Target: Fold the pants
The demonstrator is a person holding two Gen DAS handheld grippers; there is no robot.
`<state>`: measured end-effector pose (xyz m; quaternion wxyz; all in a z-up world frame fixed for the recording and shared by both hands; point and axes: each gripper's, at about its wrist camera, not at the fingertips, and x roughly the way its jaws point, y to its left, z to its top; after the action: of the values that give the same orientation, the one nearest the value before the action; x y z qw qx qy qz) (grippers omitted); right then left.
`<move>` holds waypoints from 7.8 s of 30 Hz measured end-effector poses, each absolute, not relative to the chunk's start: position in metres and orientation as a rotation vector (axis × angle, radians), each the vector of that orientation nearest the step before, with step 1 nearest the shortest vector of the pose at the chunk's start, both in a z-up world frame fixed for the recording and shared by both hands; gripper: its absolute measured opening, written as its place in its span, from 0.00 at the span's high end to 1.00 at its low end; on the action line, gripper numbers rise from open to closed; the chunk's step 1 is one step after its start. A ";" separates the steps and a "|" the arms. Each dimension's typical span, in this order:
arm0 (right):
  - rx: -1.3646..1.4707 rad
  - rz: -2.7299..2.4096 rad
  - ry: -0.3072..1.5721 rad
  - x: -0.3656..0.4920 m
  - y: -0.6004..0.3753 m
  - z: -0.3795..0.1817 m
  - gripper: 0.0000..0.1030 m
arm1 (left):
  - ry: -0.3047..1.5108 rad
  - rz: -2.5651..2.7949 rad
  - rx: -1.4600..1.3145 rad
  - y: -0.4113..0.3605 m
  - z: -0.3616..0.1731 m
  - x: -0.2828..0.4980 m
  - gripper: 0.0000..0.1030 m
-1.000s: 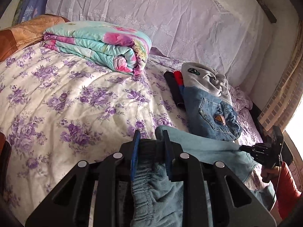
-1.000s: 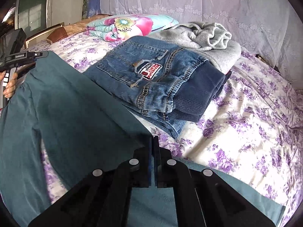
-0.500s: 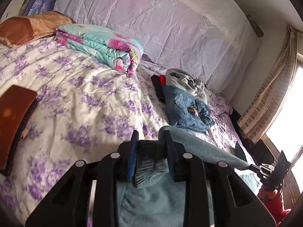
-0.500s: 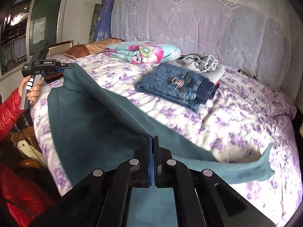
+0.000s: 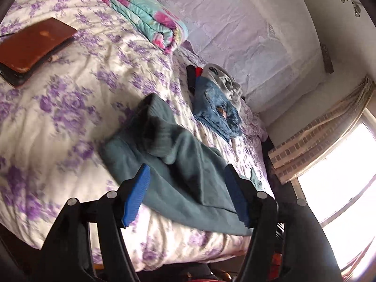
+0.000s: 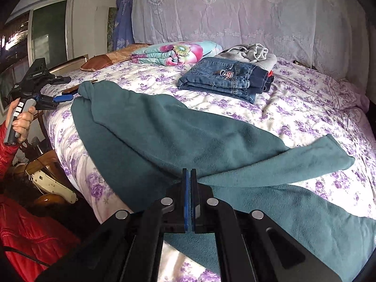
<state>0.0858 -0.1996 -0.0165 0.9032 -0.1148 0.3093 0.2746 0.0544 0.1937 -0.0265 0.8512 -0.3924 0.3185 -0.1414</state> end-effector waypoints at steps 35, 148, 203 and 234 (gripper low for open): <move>-0.194 1.007 0.780 0.193 0.057 -0.025 0.50 | 0.862 0.008 -1.105 0.194 -0.034 0.098 0.32; 0.160 -0.016 0.754 0.184 -0.320 -0.019 0.95 | 0.695 -0.238 -0.440 0.110 -0.063 0.094 0.30; -0.012 -0.169 0.634 0.066 -0.403 -0.047 0.32 | 0.742 -0.211 -0.562 0.114 -0.056 0.102 0.20; -0.195 0.862 0.893 0.185 -0.049 -0.027 0.20 | 0.708 -0.086 -0.438 0.134 -0.042 0.118 0.10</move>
<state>0.1850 -0.0493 -0.0272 0.8091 -0.0911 0.4176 0.4033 0.1176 0.1335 -0.0422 0.9137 -0.2127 0.3439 -0.0417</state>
